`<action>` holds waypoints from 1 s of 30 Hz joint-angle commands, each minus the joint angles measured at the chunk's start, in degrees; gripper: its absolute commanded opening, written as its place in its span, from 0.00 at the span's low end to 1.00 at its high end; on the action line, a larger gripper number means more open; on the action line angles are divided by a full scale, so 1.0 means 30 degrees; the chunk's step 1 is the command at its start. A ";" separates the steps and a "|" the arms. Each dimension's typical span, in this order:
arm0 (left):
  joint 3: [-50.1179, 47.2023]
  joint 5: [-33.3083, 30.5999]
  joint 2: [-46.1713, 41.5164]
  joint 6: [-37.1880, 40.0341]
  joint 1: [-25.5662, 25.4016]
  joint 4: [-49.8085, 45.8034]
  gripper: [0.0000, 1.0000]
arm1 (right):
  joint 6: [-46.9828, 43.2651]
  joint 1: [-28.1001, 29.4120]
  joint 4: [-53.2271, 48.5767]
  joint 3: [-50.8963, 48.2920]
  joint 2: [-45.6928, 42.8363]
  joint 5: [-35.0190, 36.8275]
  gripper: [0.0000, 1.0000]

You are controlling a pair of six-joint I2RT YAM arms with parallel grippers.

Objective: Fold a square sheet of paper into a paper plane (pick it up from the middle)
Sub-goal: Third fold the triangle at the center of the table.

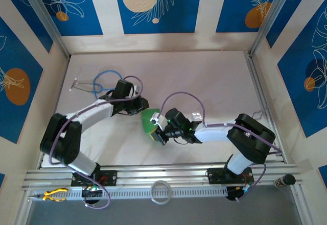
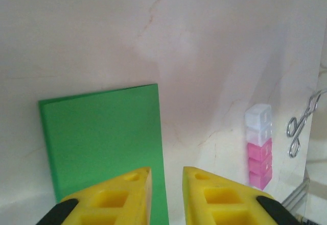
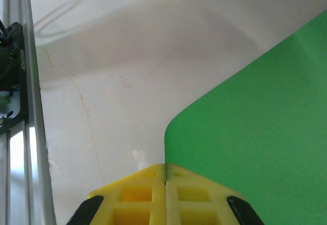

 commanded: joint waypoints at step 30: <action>0.1034 0.1414 0.6344 0.2783 0.0065 -0.1166 0.12 | 0.1882 -0.1946 -0.0387 0.0918 0.1716 -0.1104 0.05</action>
